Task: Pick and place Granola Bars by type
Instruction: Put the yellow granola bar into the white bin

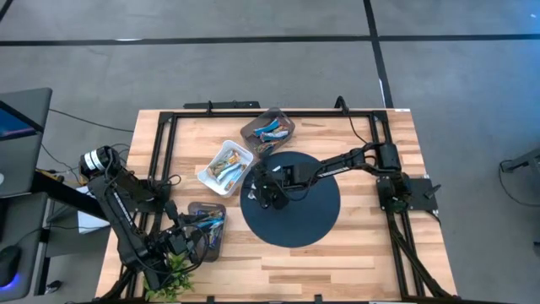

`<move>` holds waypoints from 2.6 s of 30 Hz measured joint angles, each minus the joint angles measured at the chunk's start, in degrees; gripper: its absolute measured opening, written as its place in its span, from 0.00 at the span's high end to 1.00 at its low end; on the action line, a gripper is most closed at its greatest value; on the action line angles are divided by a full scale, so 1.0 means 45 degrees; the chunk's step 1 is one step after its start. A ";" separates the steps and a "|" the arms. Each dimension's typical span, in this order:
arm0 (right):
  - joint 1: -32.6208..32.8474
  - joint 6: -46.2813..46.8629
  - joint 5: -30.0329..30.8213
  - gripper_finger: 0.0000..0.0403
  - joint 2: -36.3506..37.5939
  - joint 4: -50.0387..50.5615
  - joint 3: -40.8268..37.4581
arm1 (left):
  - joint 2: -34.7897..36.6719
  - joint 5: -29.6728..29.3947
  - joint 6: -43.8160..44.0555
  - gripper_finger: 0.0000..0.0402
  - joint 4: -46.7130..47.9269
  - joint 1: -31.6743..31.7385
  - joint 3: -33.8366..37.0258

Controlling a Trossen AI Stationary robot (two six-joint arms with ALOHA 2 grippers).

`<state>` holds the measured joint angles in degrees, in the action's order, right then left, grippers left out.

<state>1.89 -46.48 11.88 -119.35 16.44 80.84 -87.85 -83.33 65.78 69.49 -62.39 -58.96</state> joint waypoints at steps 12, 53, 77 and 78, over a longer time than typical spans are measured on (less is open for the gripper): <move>-0.0034 0.0764 -0.0661 0.30 0.0000 -0.0423 -0.0160 | 0.0000 0.0000 0.0005 0.69 -0.0005 0.0000 0.0000; -0.0281 0.1566 -0.0583 0.85 -0.0811 -0.0568 0.0049 | 0.0005 0.0118 0.0097 0.69 -0.0005 0.0005 0.0000; 0.0337 0.1349 0.1407 0.94 -0.0716 -0.0410 0.0044 | 0.0003 0.0230 0.0099 0.69 -0.0005 0.0005 0.0000; 0.0363 0.1345 0.1404 0.94 -0.0628 -0.0347 0.0044 | 0.0000 0.0233 0.0098 0.69 -0.0005 0.0005 0.0000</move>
<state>3.52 -40.42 18.20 -122.18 14.88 81.03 -87.85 -82.28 66.22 69.47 -62.37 -58.96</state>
